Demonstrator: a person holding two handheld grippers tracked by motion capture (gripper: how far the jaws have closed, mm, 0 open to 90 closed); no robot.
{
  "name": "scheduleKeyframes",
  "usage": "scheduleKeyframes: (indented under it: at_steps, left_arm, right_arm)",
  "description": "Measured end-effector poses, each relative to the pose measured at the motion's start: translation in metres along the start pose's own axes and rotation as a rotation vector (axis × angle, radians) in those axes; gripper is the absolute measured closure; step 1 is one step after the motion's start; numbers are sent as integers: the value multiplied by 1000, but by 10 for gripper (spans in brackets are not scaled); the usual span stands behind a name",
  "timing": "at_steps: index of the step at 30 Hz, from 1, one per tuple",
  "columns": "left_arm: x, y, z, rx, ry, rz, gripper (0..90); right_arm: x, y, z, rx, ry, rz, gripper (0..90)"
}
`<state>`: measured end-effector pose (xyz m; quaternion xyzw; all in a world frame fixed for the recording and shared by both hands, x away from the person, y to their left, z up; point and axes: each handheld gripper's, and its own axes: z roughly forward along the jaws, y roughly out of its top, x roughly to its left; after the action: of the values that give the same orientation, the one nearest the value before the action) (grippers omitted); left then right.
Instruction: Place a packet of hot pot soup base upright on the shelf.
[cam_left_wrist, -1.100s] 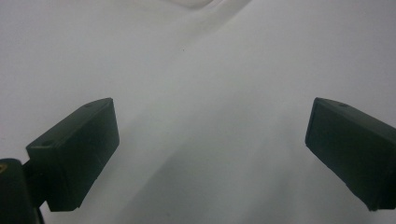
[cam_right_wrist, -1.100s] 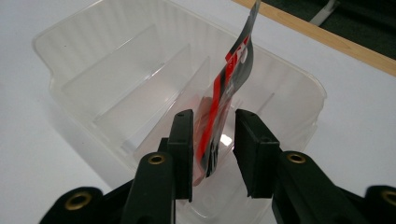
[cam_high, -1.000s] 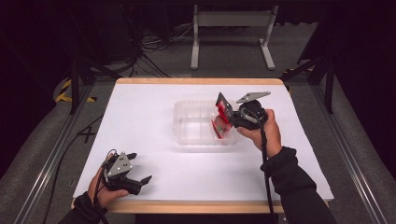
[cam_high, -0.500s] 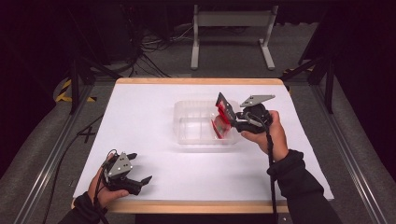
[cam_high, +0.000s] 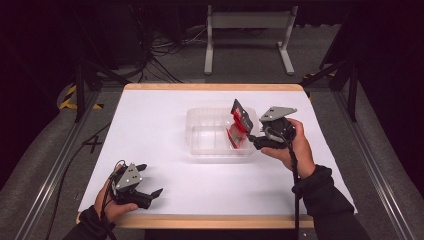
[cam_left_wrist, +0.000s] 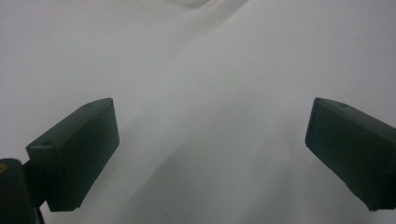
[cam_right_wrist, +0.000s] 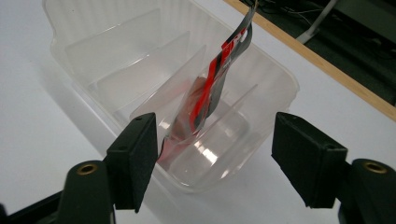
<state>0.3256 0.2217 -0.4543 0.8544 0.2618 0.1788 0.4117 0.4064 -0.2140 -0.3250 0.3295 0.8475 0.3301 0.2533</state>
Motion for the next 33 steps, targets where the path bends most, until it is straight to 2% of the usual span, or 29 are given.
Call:
scheduleKeyframes:
  at_steps: [7,11,15,17,20,23,29,33]
  left_arm:
    - [0,0,0,2,0,-2,35]
    - [0,0,1,5,1,-1,35]
    - [0,0,2,6,0,-3,35]
    - [0,1,2,7,0,-1,35]
    - [0,0,1,5,2,-1,35]
    - [0,0,1,5,3,-2,35]
    - [-1,0,1,7,2,-1,35]
    - [-1,0,1,8,3,0,35]
  right_arm:
    - [-1,-10,-7,-1,-23,-29,241]
    - [1,-19,-11,-17,-39,-79,232]
    - [4,-27,-15,-16,-61,-108,222]
    - [5,-30,-16,-20,-58,-112,217]
    - [9,-36,-19,-30,-72,-143,209]
    - [12,-43,-23,-51,-67,-163,209]
    - [16,-59,-28,-64,-72,-174,206]
    - [18,-69,-29,-70,-61,-163,201]
